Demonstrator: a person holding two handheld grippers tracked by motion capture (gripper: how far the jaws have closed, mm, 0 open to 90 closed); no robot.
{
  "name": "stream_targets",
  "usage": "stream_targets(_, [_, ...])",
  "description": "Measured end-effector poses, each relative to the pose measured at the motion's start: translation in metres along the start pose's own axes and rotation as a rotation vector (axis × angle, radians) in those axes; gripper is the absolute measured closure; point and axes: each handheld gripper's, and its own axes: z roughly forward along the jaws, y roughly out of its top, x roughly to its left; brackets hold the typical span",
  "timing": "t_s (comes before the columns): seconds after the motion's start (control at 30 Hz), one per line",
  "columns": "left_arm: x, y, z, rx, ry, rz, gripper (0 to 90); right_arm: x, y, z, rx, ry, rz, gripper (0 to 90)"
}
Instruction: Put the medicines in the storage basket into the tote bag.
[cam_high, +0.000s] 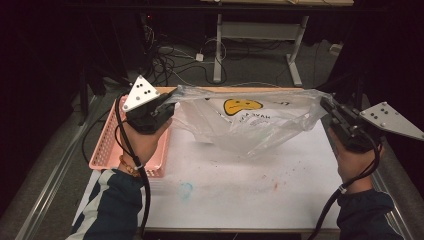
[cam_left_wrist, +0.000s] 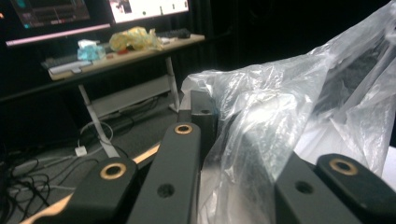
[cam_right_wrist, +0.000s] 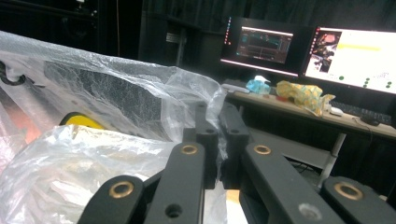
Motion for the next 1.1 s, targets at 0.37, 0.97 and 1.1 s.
stream_targets(0.37, [-0.010, 0.000, 0.001, -0.007, -0.029, 0.020, 85.5, 0.010, 0.006, 0.002, -0.019, 0.016, -0.014, 89.8])
stream_targets(0.97, [-0.021, -0.037, 0.007, 0.019, -0.105, 0.069, 56.3, 0.021, -0.017, 0.010, 0.039, 0.057, -0.028, 89.7])
stream_targets(1.1, [-0.025, -0.047, -0.002, 0.011, -0.071, 0.104, 31.6, 0.024, -0.020, 0.009, 0.058, 0.064, -0.041, 89.7])
